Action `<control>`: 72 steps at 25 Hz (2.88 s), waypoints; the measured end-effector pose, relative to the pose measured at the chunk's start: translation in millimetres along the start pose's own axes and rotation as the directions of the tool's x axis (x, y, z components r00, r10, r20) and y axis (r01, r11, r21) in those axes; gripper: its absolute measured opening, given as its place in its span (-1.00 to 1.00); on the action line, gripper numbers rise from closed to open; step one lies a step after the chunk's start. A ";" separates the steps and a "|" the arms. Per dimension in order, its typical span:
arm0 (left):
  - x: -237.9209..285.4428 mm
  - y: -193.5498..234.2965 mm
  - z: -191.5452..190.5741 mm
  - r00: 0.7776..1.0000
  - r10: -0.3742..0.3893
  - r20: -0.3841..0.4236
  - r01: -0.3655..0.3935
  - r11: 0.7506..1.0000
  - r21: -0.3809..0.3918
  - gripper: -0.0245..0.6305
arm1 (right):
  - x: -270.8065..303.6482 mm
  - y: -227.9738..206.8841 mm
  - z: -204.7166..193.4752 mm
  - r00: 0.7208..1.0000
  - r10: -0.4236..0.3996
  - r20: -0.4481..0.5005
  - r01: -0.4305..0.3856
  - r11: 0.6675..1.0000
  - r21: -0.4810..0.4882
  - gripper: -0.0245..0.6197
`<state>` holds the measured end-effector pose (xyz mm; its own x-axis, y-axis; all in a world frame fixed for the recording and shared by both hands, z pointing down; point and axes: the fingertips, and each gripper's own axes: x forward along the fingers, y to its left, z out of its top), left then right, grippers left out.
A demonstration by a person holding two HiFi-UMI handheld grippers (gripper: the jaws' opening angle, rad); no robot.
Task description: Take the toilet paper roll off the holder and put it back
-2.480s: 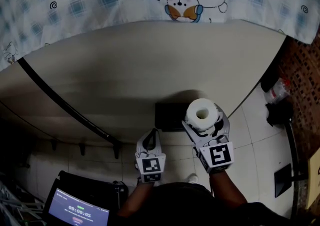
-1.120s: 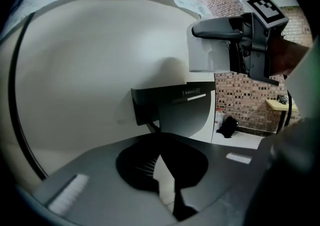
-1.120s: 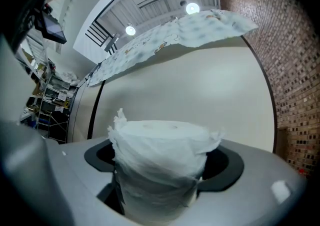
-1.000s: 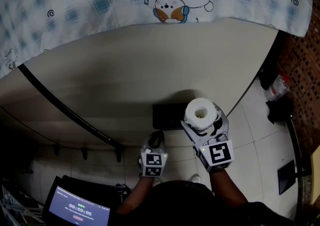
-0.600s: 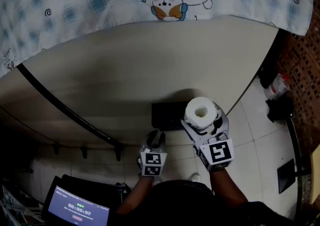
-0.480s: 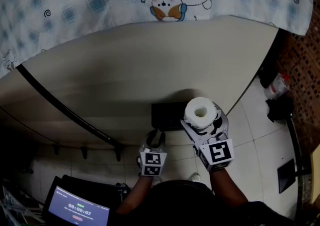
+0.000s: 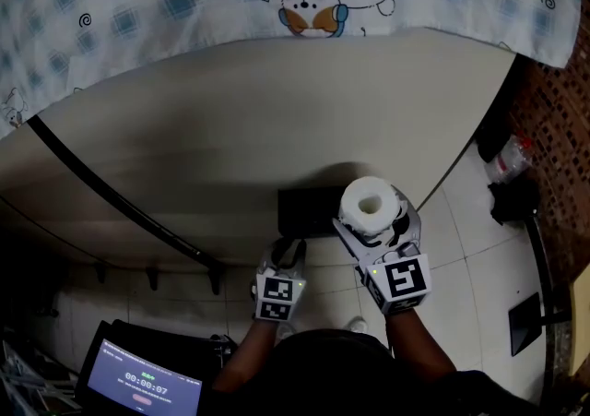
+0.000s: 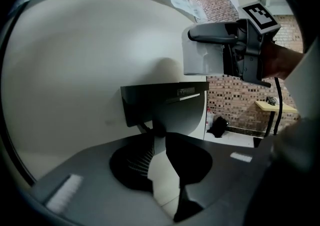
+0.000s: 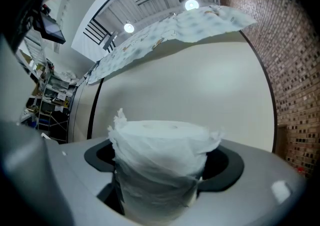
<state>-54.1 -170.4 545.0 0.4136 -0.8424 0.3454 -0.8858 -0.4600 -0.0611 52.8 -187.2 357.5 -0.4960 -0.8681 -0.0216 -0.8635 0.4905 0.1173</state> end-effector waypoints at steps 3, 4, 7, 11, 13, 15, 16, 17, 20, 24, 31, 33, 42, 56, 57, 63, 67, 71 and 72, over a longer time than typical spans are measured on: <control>-2.6 -0.9 -1.2 1.000 -0.005 -0.005 0.005 1.000 -0.006 -0.65 | 0.4 2.8 -2.1 1.000 0.010 0.004 -0.010 1.000 0.010 0.51; -3.7 -1.5 -1.7 1.000 -0.007 -0.008 0.007 1.000 -0.007 -0.66 | 0.3 3.3 -2.9 1.000 0.011 0.004 -0.011 1.000 0.012 0.51; -7.6 -3.2 -2.6 0.999 -0.027 -0.026 0.026 0.999 -0.028 -0.67 | -0.6 3.7 -4.3 1.000 0.009 0.005 -0.009 1.000 0.018 0.51; -14.9 -4.1 1.6 0.994 -0.080 -0.072 0.074 0.993 -0.088 -0.69 | -5.5 -0.8 1.5 0.999 -0.007 0.035 0.005 0.999 0.042 0.51; -18.3 -6.0 2.2 0.990 -0.104 -0.095 0.095 0.991 -0.097 -0.70 | -8.9 -5.5 6.3 0.998 -0.017 0.057 0.014 0.998 0.056 0.51; -21.6 -7.8 3.5 0.987 -0.122 -0.106 0.110 0.987 -0.113 -0.70 | -11.2 -12.4 7.2 0.997 -0.029 0.067 0.026 0.998 0.052 0.51; -23.3 -8.7 4.5 0.986 -0.130 -0.108 0.117 0.986 -0.121 -0.70 | -12.2 -16.6 5.2 0.997 -0.038 0.065 0.034 0.998 0.048 0.51; -25.0 -9.7 5.4 0.984 -0.138 -0.109 0.124 0.984 -0.128 -0.70 | -13.2 -20.6 2.9 0.997 -0.047 0.061 0.044 0.998 0.049 0.51; -30.0 -12.2 7.6 0.980 -0.169 -0.107 0.152 0.977 -0.150 -0.70 | -14.5 -27.9 0.2 0.996 -0.069 0.056 0.066 0.996 0.059 0.51; -35.8 -15.8 10.2 0.973 -0.204 -0.104 0.184 0.967 -0.179 -0.69 | -16.3 -41.0 -8.8 0.995 -0.092 0.039 0.088 0.992 0.093 0.51; -44.2 -21.8 15.6 0.966 -0.242 -0.095 0.214 0.948 -0.234 -0.68 | -25.5 -71.9 -35.6 0.991 -0.122 0.047 0.105 0.958 0.268 0.51; -46.0 -22.3 16.8 0.965 -0.246 -0.091 0.217 0.944 -0.249 -0.69 | -29.7 -79.4 -37.4 0.989 -0.137 0.061 0.113 0.946 0.304 0.51; -48.1 -24.9 21.2 0.958 -0.276 -0.072 0.246 0.927 -0.281 -0.68 | -29.1 -107.4 -91.1 0.992 -0.118 0.043 0.082 0.868 0.491 0.51; -46.4 -25.8 22.8 0.950 -0.305 -0.064 0.273 0.915 -0.295 -0.69 | 7.6 -74.4 -154.9 0.992 -0.003 0.128 -0.109 0.498 0.860 0.51; -46.6 -25.7 22.9 0.950 -0.306 -0.065 0.275 0.915 -0.295 -0.69 | 8.9 -72.5 -157.2 0.991 -0.004 0.134 -0.116 0.474 0.873 0.51; -47.5 -25.0 21.4 0.947 -0.313 -0.076 0.278 0.914 -0.297 -0.69 | 10.7 -60.8 -161.5 0.979 0.039 0.199 -0.199 0.379 0.904 0.51; -45.9 -24.3 20.9 0.947 -0.312 -0.076 0.277 0.913 -0.300 -0.70 | 8.6 -52.6 -169.1 0.972 0.114 0.203 -0.230 0.341 0.911 0.51; -46.0 -24.4 20.6 0.947 -0.313 -0.076 0.277 0.911 -0.304 -0.70 | 5.1 -41.8 -175.6 0.960 0.204 0.194 -0.252 0.319 0.913 0.50; -46.1 -24.3 20.7 0.947 -0.313 -0.076 0.277 0.911 -0.305 -0.70 | 4.9 -39.9 -177.6 0.955 0.226 0.192 -0.257 0.306 0.917 0.49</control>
<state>-47.2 -126.2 511.3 0.6528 -0.6321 0.4175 -0.7569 -0.5669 0.3252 101.0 -224.6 529.1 -0.6863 -0.7035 -0.1848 -0.2209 0.4436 -0.8686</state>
